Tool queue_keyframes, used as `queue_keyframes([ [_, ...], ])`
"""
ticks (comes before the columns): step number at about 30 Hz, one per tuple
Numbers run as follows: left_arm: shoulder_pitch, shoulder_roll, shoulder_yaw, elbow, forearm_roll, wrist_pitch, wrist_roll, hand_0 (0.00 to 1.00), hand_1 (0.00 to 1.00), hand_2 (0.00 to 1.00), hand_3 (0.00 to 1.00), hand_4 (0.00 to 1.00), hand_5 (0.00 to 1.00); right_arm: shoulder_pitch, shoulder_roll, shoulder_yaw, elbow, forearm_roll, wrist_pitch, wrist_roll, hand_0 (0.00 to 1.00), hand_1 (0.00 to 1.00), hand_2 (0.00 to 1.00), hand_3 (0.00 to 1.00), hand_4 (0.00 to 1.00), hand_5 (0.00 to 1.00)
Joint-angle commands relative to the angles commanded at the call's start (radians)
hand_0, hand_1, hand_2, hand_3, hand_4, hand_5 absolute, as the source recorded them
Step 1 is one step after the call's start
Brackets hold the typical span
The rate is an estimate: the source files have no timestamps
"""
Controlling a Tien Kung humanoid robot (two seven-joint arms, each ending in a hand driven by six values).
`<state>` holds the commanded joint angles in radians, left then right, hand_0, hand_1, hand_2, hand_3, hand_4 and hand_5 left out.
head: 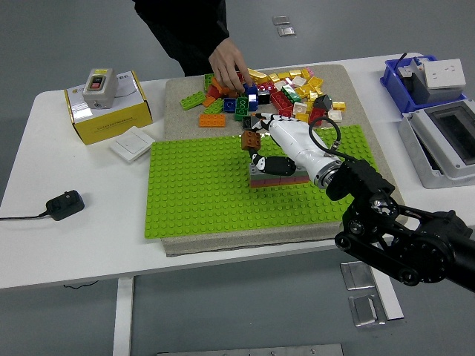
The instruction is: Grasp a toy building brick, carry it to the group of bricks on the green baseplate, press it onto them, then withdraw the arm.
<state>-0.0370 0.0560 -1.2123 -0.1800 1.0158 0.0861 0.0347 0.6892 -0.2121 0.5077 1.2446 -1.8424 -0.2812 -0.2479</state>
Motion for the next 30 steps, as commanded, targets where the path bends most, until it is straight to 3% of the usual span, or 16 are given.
queue_keyframes([
  [30, -0.002, 0.001, -0.002, 0.0, 0.007, -0.004, -0.001, 0.662, 0.66, 0.572, 0.605, 0.196, 0.669, 0.01, 0.027, -0.08, -0.126, 0.038, -0.009, 0.033, 0.872, 0.911, 0.933, 0.534, 0.514, 0.36],
])
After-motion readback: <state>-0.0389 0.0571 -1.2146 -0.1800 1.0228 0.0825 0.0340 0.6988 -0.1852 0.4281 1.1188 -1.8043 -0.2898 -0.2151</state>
